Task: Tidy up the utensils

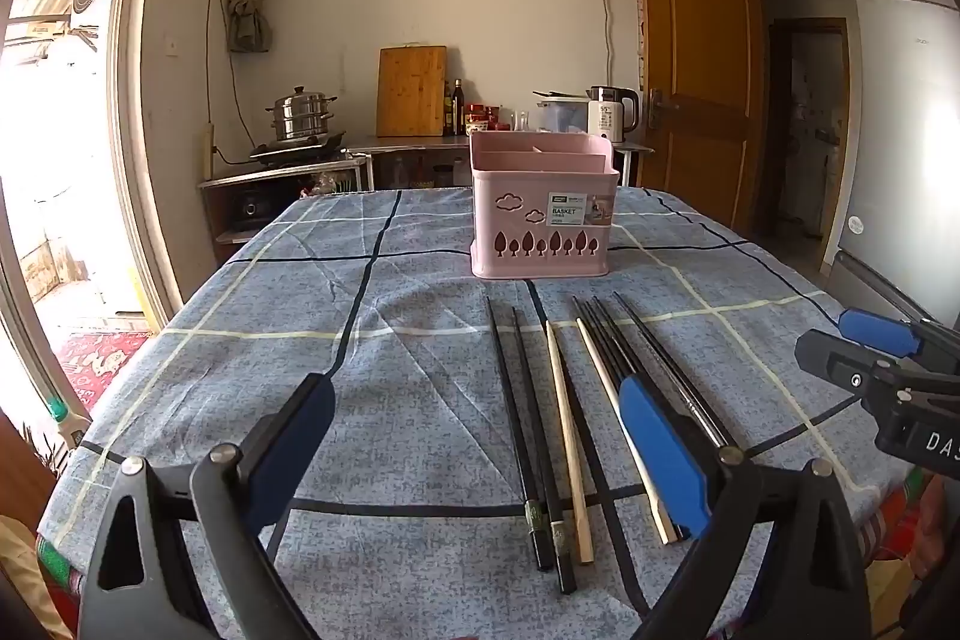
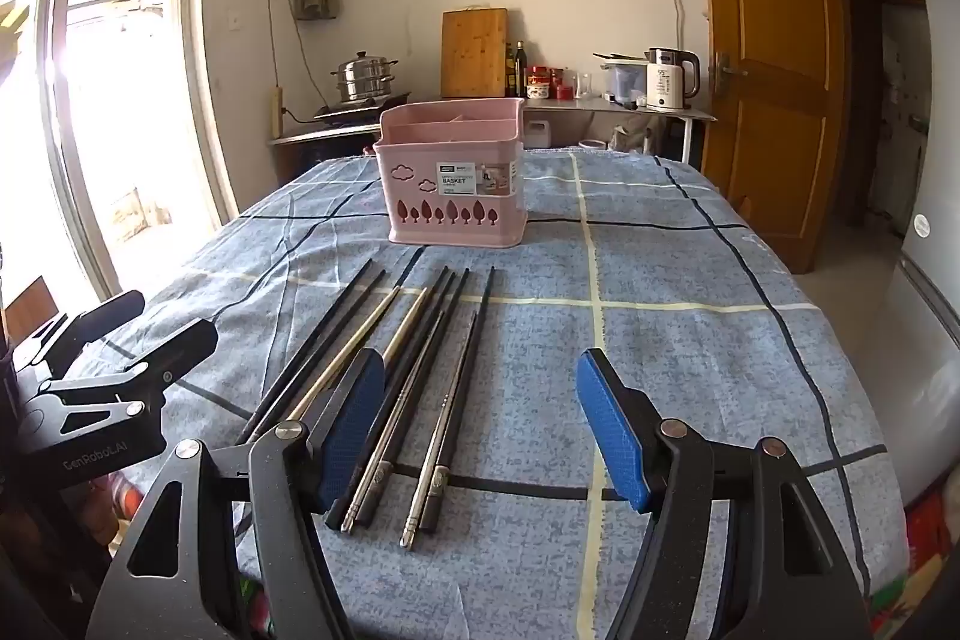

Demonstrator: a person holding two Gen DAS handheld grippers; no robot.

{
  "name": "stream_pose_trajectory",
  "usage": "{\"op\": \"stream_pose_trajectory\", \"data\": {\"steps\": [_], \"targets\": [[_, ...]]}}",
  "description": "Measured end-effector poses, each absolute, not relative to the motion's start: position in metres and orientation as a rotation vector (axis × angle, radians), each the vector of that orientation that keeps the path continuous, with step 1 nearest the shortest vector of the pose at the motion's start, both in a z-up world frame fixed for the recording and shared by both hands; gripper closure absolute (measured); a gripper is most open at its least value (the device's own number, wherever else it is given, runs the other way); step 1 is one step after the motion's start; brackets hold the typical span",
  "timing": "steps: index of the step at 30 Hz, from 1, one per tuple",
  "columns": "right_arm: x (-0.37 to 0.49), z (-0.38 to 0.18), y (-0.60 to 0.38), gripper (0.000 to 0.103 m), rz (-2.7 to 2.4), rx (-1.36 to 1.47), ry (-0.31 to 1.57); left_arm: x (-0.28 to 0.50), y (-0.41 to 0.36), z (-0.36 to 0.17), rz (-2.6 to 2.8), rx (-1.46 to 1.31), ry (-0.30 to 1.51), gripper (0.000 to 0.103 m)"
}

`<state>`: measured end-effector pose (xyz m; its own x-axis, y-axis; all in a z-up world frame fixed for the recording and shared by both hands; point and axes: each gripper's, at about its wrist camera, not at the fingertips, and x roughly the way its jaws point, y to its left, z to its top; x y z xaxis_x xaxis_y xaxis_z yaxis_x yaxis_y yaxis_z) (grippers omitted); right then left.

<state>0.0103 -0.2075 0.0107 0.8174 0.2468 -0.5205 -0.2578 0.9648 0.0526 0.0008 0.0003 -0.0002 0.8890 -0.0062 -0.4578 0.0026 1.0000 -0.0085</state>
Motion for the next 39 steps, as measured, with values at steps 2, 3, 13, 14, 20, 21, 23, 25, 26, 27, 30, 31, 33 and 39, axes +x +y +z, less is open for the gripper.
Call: {"op": "stream_pose_trajectory", "data": {"steps": [2,3,13,14,20,21,23,25,26,27,30,31,33,39], "targets": [[0.009,0.011,-0.207,0.036,0.267,-0.024,0.564,0.001,0.000,0.000,-0.002,-0.005,0.474,0.006],[0.008,0.011,-0.206,0.036,0.267,-0.025,0.563,0.002,0.001,0.000,-0.001,-0.005,0.472,0.006],[0.005,0.016,-0.207,0.036,0.268,-0.023,0.551,-0.001,-0.003,0.001,-0.011,-0.006,0.459,0.006],[0.006,0.016,-0.207,0.036,0.268,-0.024,0.552,-0.002,-0.002,0.002,-0.012,-0.008,0.458,0.006],[0.006,0.015,-0.207,0.036,0.268,-0.022,0.546,-0.003,-0.001,0.003,-0.014,-0.009,0.455,0.006],[0.006,0.015,-0.206,0.036,0.268,-0.023,0.547,-0.003,-0.002,0.003,-0.014,-0.008,0.455,0.006],[0.006,0.015,-0.206,0.036,0.269,-0.021,0.548,-0.003,-0.002,0.003,-0.013,-0.008,0.455,0.006],[0.005,0.015,-0.207,0.036,0.269,-0.022,0.547,-0.003,-0.002,0.003,-0.014,-0.009,0.455,0.006],[0.004,0.016,-0.207,0.036,0.269,-0.023,0.546,-0.003,-0.001,0.004,-0.014,-0.009,0.454,0.006],[0.004,0.016,-0.206,0.036,0.269,-0.024,0.545,-0.003,-0.001,0.004,-0.014,-0.009,0.454,0.006],[0.004,0.015,-0.205,0.036,0.267,-0.026,0.545,-0.005,-0.003,0.006,-0.014,-0.010,0.450,0.006],[0.004,0.015,-0.205,0.036,0.268,-0.026,0.546,-0.006,-0.003,0.007,-0.014,-0.010,0.450,0.006],[0.003,0.015,-0.204,0.036,0.266,-0.026,0.548,-0.008,-0.004,0.009,-0.015,-0.011,0.447,0.006],[0.002,0.014,-0.205,0.036,0.267,-0.027,0.547,-0.009,-0.005,0.011,-0.019,-0.012,0.448,0.006]]}}
